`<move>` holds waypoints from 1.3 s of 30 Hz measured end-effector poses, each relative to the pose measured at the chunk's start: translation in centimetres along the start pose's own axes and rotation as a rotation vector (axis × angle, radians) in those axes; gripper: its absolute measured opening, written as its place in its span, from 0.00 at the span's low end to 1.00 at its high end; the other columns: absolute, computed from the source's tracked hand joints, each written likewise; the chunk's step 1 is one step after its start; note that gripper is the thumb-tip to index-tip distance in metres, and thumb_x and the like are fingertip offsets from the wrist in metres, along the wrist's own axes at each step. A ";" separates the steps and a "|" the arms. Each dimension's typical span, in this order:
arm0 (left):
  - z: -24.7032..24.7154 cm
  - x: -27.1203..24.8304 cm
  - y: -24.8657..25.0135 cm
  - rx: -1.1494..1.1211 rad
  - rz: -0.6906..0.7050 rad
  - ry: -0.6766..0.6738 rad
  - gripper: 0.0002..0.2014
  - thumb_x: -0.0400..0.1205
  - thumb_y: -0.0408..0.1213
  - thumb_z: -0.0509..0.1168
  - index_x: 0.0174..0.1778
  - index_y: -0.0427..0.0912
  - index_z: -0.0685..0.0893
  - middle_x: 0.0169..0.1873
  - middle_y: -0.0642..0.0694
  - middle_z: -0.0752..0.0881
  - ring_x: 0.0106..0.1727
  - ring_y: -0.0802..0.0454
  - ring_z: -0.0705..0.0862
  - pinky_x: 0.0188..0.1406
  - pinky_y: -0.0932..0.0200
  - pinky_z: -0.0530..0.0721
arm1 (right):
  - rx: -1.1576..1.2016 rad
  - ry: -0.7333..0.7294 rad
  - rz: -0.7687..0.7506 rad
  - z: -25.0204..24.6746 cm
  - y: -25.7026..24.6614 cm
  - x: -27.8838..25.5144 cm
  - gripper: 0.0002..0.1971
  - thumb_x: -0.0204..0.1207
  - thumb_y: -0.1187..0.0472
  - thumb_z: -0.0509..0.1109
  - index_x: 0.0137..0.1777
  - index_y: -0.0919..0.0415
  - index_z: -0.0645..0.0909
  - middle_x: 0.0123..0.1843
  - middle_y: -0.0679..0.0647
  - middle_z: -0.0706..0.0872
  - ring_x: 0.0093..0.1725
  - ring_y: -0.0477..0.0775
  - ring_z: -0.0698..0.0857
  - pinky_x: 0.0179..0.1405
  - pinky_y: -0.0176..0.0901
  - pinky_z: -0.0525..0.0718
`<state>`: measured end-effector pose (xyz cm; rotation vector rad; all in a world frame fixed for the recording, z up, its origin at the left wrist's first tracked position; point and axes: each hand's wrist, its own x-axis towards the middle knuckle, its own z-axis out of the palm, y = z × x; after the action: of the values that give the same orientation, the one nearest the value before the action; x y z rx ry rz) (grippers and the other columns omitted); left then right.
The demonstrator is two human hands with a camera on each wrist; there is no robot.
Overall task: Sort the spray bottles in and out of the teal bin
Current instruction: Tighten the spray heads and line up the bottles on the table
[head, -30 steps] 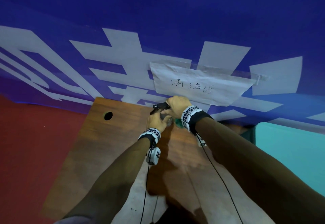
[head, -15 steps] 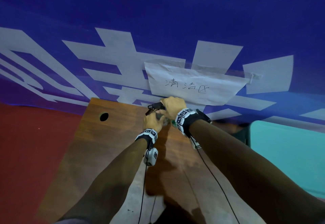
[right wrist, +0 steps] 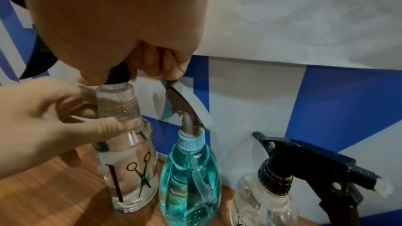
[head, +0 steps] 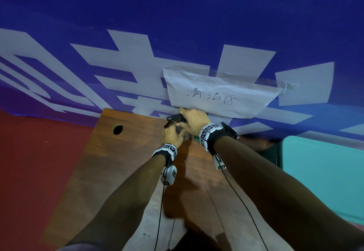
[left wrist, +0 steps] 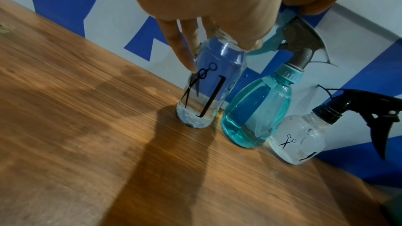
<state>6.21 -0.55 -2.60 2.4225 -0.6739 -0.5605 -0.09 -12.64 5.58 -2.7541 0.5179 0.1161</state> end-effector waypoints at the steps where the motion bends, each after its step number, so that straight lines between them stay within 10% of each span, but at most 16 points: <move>1: -0.1 0.1 0.0 0.003 0.001 -0.010 0.16 0.77 0.52 0.72 0.55 0.47 0.84 0.52 0.39 0.90 0.55 0.34 0.87 0.52 0.47 0.87 | 0.000 -0.004 0.005 0.0 0.0 0.0 0.20 0.79 0.43 0.71 0.62 0.54 0.71 0.53 0.56 0.87 0.51 0.65 0.87 0.47 0.53 0.83; 8: -0.2 -0.1 0.1 -0.086 -0.032 -0.091 0.08 0.80 0.37 0.69 0.53 0.51 0.82 0.47 0.45 0.89 0.52 0.40 0.88 0.52 0.50 0.87 | 0.140 0.019 0.107 0.8 -0.7 -1.7 0.27 0.76 0.48 0.76 0.67 0.55 0.65 0.64 0.57 0.77 0.56 0.65 0.84 0.48 0.61 0.86; 16: -0.7 -1.1 1.1 -0.154 -0.058 -0.100 0.29 0.74 0.55 0.77 0.67 0.46 0.81 0.59 0.46 0.89 0.60 0.45 0.86 0.64 0.51 0.84 | 0.145 0.225 0.177 1.4 1.6 -7.4 0.28 0.76 0.52 0.76 0.71 0.52 0.66 0.61 0.51 0.73 0.48 0.57 0.84 0.37 0.48 0.82; 19: 0.4 -2.1 0.5 -0.216 -0.161 -0.083 0.40 0.71 0.47 0.82 0.77 0.43 0.72 0.61 0.49 0.86 0.60 0.52 0.84 0.66 0.57 0.79 | 0.138 0.241 0.283 1.2 3.1 -8.1 0.26 0.76 0.50 0.77 0.68 0.55 0.69 0.61 0.53 0.74 0.48 0.58 0.83 0.33 0.45 0.76; 25: 1.7 -5.7 0.6 0.174 -0.166 -0.258 0.17 0.86 0.42 0.67 0.62 0.31 0.86 0.59 0.35 0.86 0.63 0.37 0.84 0.60 0.51 0.82 | 0.138 0.123 0.392 2.3 5.0 -7.2 0.24 0.78 0.49 0.74 0.68 0.55 0.71 0.62 0.56 0.78 0.52 0.63 0.85 0.37 0.51 0.83; 39: 5.9 -2.0 2.5 0.089 0.042 -0.319 0.29 0.77 0.43 0.76 0.69 0.56 0.67 0.57 0.48 0.86 0.57 0.43 0.87 0.56 0.38 0.87 | 0.172 -0.062 0.336 3.1 6.2 -4.6 0.06 0.82 0.54 0.69 0.53 0.54 0.77 0.44 0.55 0.85 0.41 0.59 0.86 0.39 0.52 0.87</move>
<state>0.72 -3.57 -5.03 2.4170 -0.8950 -0.9291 -6.70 -15.46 1.36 -2.4672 0.9245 0.2253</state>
